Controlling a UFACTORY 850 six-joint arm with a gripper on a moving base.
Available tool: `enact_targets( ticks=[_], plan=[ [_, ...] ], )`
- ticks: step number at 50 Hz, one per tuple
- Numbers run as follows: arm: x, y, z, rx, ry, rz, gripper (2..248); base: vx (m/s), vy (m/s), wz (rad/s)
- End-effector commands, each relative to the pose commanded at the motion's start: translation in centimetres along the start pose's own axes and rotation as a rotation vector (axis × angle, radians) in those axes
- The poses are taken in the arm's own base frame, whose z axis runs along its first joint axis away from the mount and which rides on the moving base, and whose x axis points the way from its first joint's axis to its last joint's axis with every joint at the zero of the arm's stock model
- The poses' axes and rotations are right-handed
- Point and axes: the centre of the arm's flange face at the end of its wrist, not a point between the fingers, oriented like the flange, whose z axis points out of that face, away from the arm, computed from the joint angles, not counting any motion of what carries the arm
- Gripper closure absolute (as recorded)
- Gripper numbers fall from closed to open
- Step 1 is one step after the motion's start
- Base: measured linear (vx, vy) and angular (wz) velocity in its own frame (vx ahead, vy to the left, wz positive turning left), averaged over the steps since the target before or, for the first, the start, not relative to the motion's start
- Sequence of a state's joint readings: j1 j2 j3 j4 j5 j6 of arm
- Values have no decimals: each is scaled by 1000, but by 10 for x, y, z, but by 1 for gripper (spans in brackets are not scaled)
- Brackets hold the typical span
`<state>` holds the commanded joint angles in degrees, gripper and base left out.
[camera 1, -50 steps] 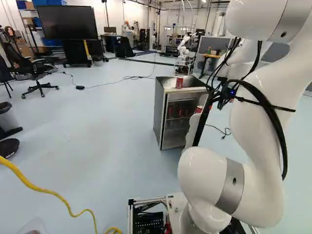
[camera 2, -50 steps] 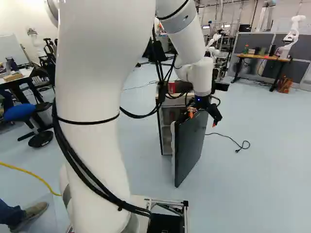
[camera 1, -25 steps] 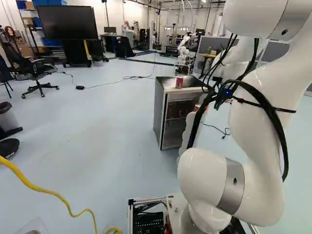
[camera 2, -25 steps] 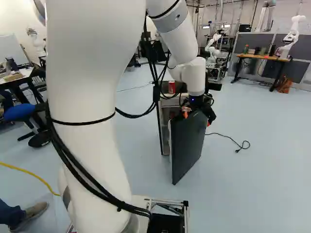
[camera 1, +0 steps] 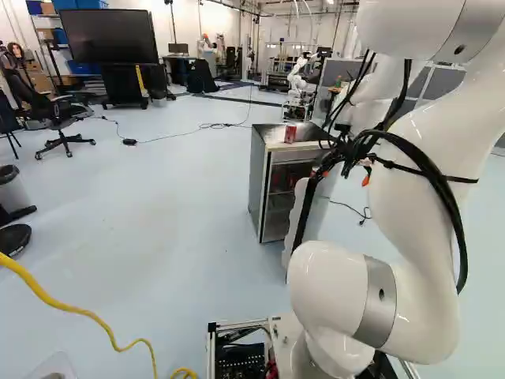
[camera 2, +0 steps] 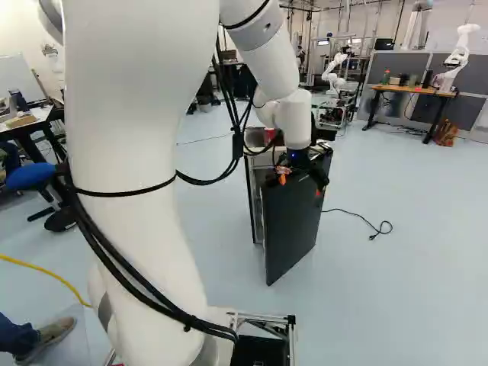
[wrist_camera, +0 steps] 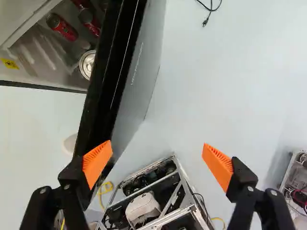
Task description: Grab a drink from the fridge
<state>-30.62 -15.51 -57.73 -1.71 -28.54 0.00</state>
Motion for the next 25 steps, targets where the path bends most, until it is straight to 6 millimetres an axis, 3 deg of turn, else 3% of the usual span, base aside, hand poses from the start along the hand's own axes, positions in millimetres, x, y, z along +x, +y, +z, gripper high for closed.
enact_targets(
  ticks=[25],
  plan=[
    [-4,-33,-2,15,-1,-61,3,0,0,0]
  ],
)
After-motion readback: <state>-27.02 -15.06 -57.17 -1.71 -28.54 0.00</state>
